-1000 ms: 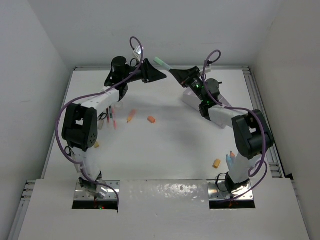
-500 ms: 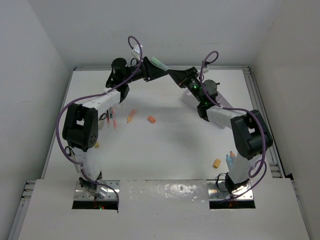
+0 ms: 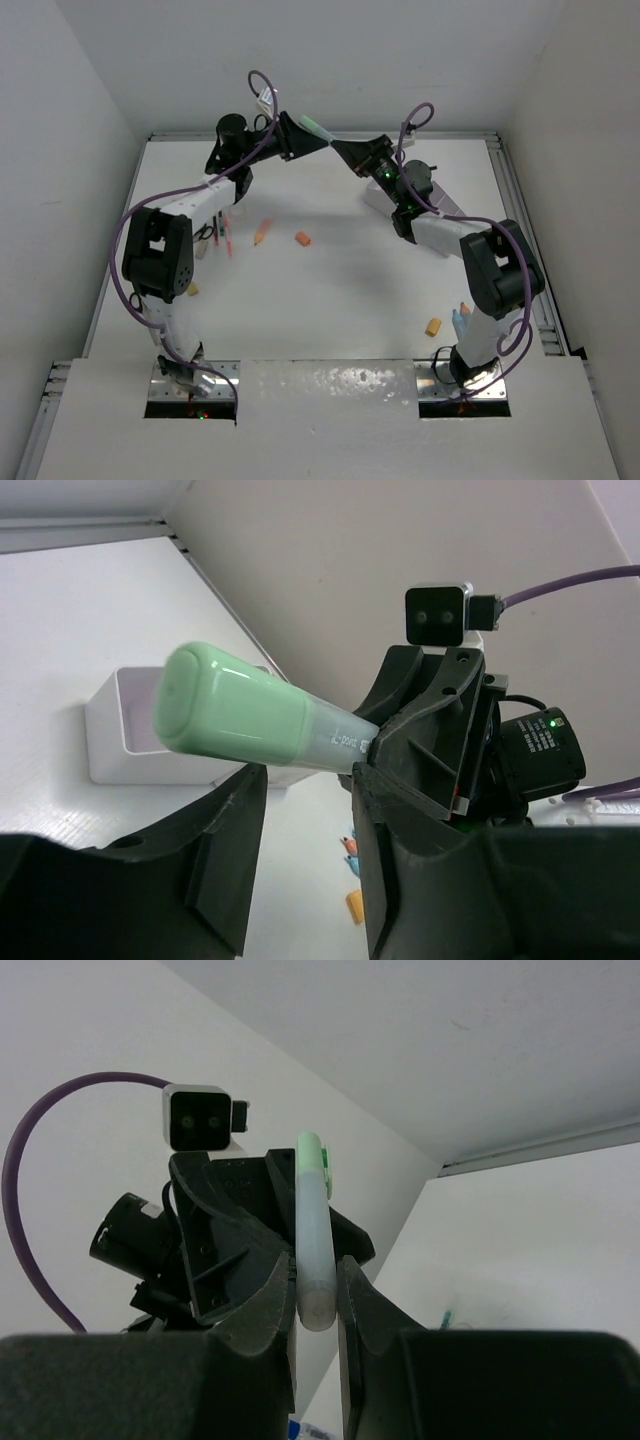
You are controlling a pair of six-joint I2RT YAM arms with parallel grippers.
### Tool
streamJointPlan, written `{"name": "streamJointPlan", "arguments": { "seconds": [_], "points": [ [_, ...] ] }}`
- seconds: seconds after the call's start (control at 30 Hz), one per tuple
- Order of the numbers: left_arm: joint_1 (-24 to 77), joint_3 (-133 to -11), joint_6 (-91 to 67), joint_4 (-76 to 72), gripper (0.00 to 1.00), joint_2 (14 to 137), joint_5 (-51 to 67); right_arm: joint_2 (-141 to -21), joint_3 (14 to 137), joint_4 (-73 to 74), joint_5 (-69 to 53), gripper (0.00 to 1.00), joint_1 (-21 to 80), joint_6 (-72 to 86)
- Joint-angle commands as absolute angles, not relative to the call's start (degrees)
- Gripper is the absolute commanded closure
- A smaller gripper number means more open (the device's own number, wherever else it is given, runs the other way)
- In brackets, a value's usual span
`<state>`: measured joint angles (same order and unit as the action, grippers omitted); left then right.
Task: Sort the stationery into containers
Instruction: Close the pen cap on the pen.
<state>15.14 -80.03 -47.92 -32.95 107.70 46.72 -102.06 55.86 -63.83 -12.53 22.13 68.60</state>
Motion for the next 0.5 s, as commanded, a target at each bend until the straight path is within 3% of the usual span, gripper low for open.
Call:
{"name": "streamJointPlan", "arguments": {
  "seconds": [0.0,0.47],
  "points": [
    [13.18,-81.74,-45.71,-35.25,0.61,103.89,48.51,-101.95,57.74,-67.41,-12.39,1.00,22.68,68.11],
    [14.94,-81.65,-46.05,-38.76,0.62,104.32,48.96,-104.85,58.97,-68.38,-12.13,1.00,24.08,69.70]
  ]
}}
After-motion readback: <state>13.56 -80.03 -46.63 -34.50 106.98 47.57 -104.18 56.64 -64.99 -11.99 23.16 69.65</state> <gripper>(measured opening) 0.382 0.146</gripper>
